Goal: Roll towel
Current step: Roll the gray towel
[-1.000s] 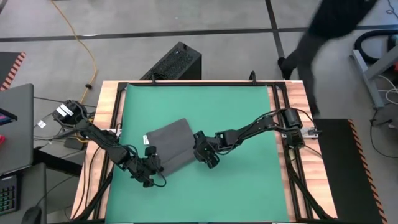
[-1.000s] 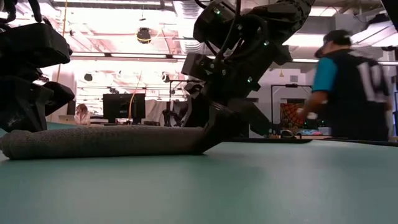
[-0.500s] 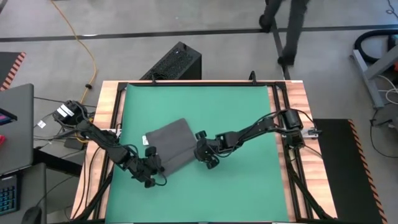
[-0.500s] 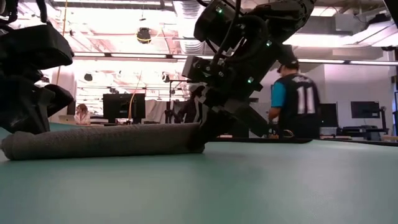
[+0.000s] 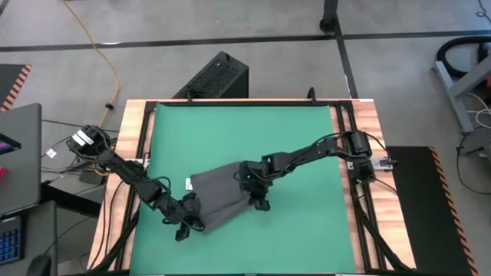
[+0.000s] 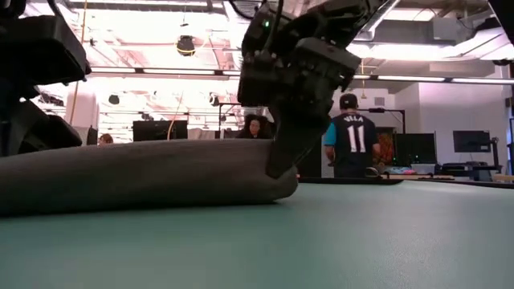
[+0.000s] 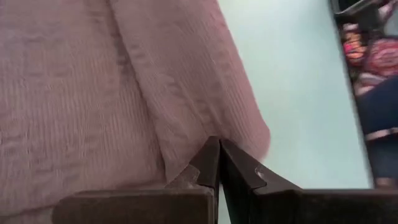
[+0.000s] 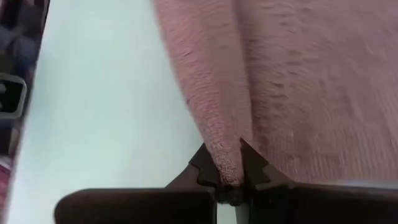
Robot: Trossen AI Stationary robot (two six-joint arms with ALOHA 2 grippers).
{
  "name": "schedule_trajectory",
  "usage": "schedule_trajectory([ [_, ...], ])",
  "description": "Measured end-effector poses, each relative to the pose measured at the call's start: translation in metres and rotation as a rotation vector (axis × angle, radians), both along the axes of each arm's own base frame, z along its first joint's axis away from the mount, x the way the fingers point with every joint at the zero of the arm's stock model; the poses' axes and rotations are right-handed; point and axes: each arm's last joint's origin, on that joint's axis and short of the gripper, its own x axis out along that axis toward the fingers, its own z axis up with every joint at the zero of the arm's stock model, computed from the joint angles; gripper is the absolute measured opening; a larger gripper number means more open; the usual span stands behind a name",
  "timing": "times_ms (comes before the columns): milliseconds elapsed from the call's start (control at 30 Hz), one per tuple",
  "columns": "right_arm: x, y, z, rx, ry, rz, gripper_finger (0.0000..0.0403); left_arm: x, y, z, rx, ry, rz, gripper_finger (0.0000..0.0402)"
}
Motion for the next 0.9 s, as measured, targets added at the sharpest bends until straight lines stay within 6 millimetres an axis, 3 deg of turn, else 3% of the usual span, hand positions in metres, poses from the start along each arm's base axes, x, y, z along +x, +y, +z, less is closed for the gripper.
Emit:
schedule_trajectory([
  [200, -0.009, -0.019, -0.008, 0.055, 0.176, -0.125, 0.0030, -0.003, 0.000, -0.003, -0.020, 0.039, -0.003, 0.0000],
  [500, -0.013, -0.038, -0.008, 0.180, 0.269, -0.223, 0.0030, 0.002, -0.001, 0.003, -0.021, -0.024, 0.063, 0.0000],
  [767, -0.012, -0.037, -0.007, 0.176, 0.254, -0.215, 0.0030, 0.019, -0.009, 0.056, 0.311, -0.424, 0.278, 0.0000],
  [833, -0.012, -0.037, -0.007, 0.184, 0.255, -0.213, 0.0030, 0.022, -0.006, 0.056, 0.371, -0.431, 0.266, 0.0000],
  [900, -0.012, -0.036, -0.007, 0.190, 0.256, -0.212, 0.0030, 0.024, -0.001, 0.043, 0.405, -0.376, 0.261, 0.0000],
])
